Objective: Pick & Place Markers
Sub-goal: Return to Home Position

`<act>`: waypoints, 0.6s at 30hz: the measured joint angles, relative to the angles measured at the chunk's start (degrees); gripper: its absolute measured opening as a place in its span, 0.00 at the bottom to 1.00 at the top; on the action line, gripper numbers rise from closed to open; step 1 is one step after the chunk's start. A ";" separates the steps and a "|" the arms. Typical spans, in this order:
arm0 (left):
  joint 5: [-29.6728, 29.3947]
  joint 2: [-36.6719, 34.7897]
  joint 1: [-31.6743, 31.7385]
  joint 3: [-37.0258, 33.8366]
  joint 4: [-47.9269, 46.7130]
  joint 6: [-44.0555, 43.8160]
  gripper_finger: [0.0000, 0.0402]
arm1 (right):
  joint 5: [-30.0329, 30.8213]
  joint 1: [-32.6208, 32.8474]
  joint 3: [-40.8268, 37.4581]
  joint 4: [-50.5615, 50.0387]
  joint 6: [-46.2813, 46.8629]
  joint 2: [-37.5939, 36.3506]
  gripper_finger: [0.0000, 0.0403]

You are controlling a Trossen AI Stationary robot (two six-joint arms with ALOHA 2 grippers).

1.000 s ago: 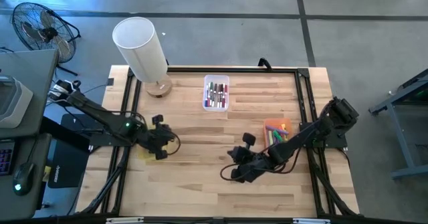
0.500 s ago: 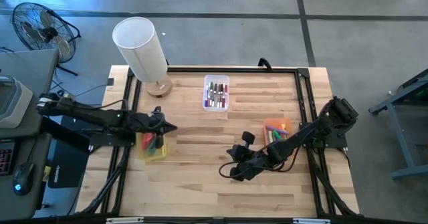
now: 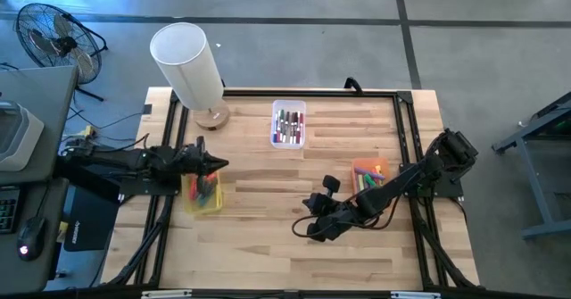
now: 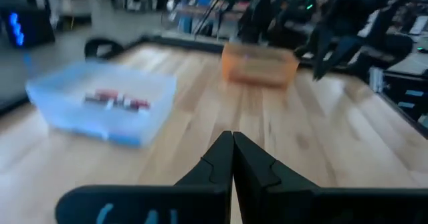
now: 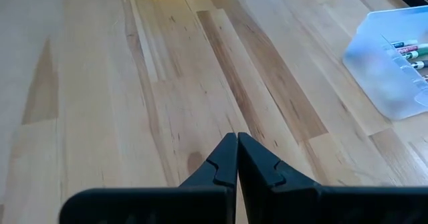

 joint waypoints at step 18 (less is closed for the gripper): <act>12.81 -8.38 9.78 -0.46 -0.92 5.02 0.00 | -1.51 -0.37 0.00 -0.42 -0.02 0.01 0.00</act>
